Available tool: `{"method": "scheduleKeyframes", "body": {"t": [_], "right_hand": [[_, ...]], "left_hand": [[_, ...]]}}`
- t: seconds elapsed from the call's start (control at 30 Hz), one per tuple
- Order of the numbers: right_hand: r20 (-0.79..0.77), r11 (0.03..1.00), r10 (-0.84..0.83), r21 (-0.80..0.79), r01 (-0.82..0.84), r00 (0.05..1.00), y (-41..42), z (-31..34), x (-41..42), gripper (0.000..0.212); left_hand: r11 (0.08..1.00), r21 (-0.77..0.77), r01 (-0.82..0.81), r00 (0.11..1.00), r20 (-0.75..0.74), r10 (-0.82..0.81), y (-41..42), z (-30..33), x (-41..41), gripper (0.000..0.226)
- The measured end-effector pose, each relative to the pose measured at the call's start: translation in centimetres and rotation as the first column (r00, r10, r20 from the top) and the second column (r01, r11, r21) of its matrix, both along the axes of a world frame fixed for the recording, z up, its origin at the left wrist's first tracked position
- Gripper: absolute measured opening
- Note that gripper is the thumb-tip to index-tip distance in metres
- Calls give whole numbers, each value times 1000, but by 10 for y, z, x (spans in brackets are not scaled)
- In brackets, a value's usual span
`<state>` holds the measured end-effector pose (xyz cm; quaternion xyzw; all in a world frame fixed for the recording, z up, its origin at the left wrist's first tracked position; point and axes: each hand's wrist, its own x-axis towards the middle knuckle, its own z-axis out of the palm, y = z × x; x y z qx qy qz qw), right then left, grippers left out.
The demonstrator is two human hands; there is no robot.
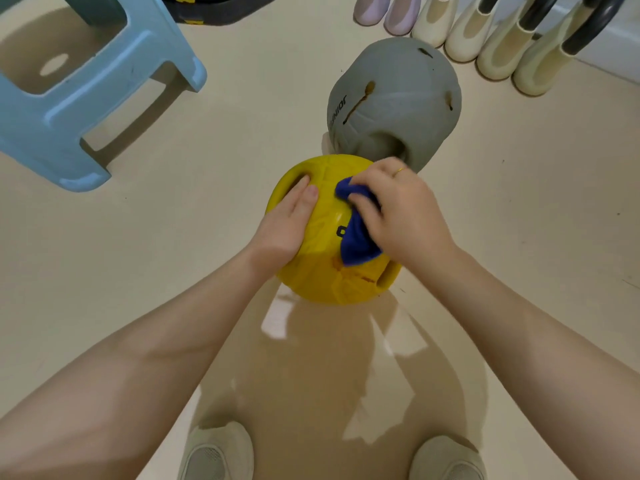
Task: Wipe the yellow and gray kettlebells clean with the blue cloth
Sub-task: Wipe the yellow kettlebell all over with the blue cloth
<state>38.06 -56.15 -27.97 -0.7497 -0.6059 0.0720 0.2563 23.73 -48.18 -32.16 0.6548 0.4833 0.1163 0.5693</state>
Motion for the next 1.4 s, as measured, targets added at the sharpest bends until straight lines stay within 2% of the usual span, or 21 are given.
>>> {"method": "scheduleKeyframes", "body": {"t": [0.07, 0.13, 0.2, 0.27, 0.3, 0.37, 0.47, 0.53, 0.67, 0.73, 0.8, 0.9, 0.97, 1.0, 1.03, 1.1, 1.17, 1.27, 1.37, 1.4], "right_hand": [[-21, 987, 159, -19, -160, 987, -7, 2, -13, 21], [-78, 981, 184, -48, -188, 980, -4, 1, -9, 23], [-92, 999, 42, -23, -44, 995, 2, 0, 7, 23], [-135, 986, -168, -30, 165, 977, 6, 1, 20, 22], [-149, 976, -218, -42, 214, 965, 7, 0, 19, 22], [-100, 981, -189, -51, 185, 977, 4, 1, 4, 22], [13, 998, -20, -54, 21, 1000, -13, 0, -18, 27], [18, 997, 39, -71, -37, 999, -13, 2, -11, 30], [38, 971, -176, -157, 180, 984, 13, 0, 15, 33], [87, 990, -77, -107, 87, 993, 12, -1, 8, 30], [168, 988, 148, -61, -139, 975, -1, -2, -11, 24], [445, 889, 442, -99, -447, 779, -19, -13, -39, 17], [500, 813, 549, -132, -568, 669, -17, -18, -36, 21], [520, 800, 563, -149, -581, 643, -14, -19, -31, 23], [517, 822, 540, -154, -549, 664, -11, -17, -25, 28], [493, 922, 374, -106, -372, 786, -10, -13, -18, 28], [501, 972, 219, -35, -233, 837, -14, -16, -24, 20], [526, 937, 289, 16, -349, 800, -26, -30, -46, 22], [589, 903, 338, 17, -430, 734, -32, -33, -54, 22], [582, 902, 338, 23, -431, 739, -29, -31, -49, 20]], "left_hand": [[998, 41, 40, 999, 14, -40, -1, 1, -4, 50], [997, 50, 54, 998, 24, -55, -2, 1, -7, 48], [1000, -8, 25, 1000, 16, -24, -2, 1, -5, 52], [998, -61, -3, 1000, -23, 1, -2, 3, 2, 54], [998, -58, -7, 999, -33, 5, -2, 5, 5, 55], [1000, -30, -2, 1000, -20, 1, -2, 8, 12, 53], [999, -47, 2, 1000, -9, -3, -1, 4, 12, 50], [997, -76, 1, 1000, 11, 0, -2, 1, 8, 51], [983, -175, -49, 999, -2, 49, 1, -4, 6, 53], [983, -181, -39, 999, 30, 45, 2, -4, 5, 54], [982, -188, 11, 993, 116, 11, 3, -2, 2, 53], [967, -253, 39, 991, 134, -4, 7, 1, 2, 52], [940, -341, 31, 989, 144, 19, 11, 0, 4, 55], [923, -383, 37, 986, 162, 27, 13, 0, 6, 56], [910, -412, 41, 984, 177, 36, 14, 0, 7, 57], [890, -455, 15, 983, 170, 70, 17, -2, 13, 59], [894, -447, -7, 988, 134, 75, 15, -2, 18, 69], [904, -423, -57, 990, 94, 106, 15, -2, 23, 83], [895, -442, -69, 987, 98, 124, 15, -2, 24, 80], [899, -433, -71, 986, 107, 129, 14, -4, 24, 80]]}}
